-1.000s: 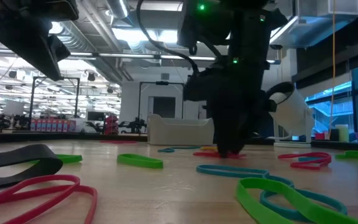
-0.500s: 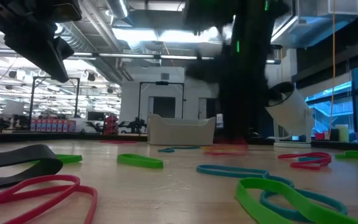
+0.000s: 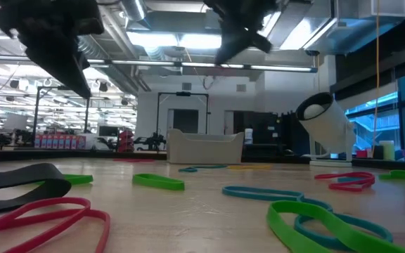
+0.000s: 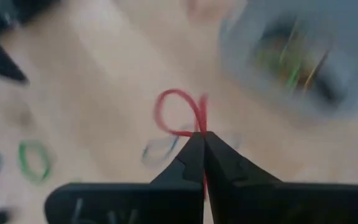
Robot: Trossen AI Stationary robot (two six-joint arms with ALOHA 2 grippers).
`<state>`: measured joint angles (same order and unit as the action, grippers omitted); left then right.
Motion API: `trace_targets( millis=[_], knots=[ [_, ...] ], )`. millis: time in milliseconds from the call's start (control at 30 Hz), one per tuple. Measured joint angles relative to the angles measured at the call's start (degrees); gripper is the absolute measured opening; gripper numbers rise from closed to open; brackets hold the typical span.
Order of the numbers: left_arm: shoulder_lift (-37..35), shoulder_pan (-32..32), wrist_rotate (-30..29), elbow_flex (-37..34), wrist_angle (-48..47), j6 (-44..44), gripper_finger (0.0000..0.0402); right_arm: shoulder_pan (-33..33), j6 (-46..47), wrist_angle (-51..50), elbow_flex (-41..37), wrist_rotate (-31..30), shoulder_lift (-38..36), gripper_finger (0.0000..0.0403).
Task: Pick and place rubber bands into bin
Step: Put the red rubber band into the gray bin
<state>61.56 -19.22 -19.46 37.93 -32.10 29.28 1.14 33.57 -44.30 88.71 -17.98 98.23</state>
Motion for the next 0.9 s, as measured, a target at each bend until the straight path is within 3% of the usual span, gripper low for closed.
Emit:
trace_targets(
  millis=[167,367,500,667,900],
  knots=[
    [0.00,4.66,0.01,0.00,0.58,1.05,0.0002,8.89,-14.81,2.24,6.54,1.99,3.89,0.0001],
    [0.00,8.45,0.00,0.02,0.67,4.43,0.0002,17.86,-22.82,2.80,12.50,9.46,12.66,0.0000],
    [0.00,9.90,-0.02,0.02,0.95,6.35,0.0002,20.97,-25.80,1.45,16.52,13.38,20.56,0.0000],
    [0.00,10.51,-0.06,0.02,1.03,9.03,0.0002,22.40,-28.18,-2.19,21.23,13.59,29.61,0.0001],
    [0.00,9.96,-0.06,0.02,1.05,11.56,0.0002,23.14,-26.04,-1.86,22.22,12.25,33.67,0.0038]
  ],
)
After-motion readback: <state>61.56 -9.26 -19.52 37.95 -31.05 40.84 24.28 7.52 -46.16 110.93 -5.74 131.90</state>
